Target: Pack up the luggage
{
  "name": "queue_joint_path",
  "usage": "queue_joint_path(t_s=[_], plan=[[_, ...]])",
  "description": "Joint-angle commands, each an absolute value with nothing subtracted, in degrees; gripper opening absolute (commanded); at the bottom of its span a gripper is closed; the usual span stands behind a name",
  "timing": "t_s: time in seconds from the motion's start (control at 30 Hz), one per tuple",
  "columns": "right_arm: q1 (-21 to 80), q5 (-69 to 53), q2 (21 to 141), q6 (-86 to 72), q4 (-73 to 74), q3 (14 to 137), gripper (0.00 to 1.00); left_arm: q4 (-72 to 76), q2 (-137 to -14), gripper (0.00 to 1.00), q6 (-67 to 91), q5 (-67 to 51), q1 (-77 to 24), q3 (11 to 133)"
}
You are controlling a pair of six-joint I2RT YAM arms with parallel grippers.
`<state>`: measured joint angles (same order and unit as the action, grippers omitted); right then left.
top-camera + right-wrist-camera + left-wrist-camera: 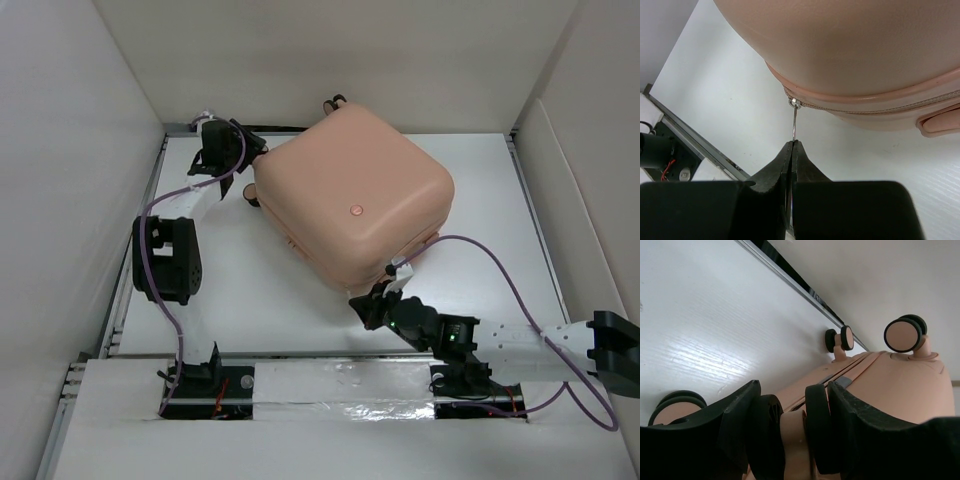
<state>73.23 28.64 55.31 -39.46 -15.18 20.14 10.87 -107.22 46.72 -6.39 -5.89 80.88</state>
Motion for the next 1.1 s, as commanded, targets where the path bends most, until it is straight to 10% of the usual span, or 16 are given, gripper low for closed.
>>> queue_joint_path(t_s=[0.0,0.17,0.73,1.07], plan=[[75.6,23.7,54.7,-40.3,-15.1,20.0,0.0,14.5,-108.7,0.43,48.4,-9.2,-6.8,83.9],[75.6,25.7,54.1,-40.4,-14.3,20.0,0.0,21.4,-106.1,0.0,50.8,-9.8,-6.8,78.8],[63.0,20.1,41.0,-28.2,0.0,27.5,0.0,50.1,-63.7,0.0,52.1,1.6,-11.2,20.1],[80.9,19.8,70.3,-34.9,-23.3,31.5,0.0,43.1,-48.2,0.0,54.4,-4.5,-11.9,19.5]])
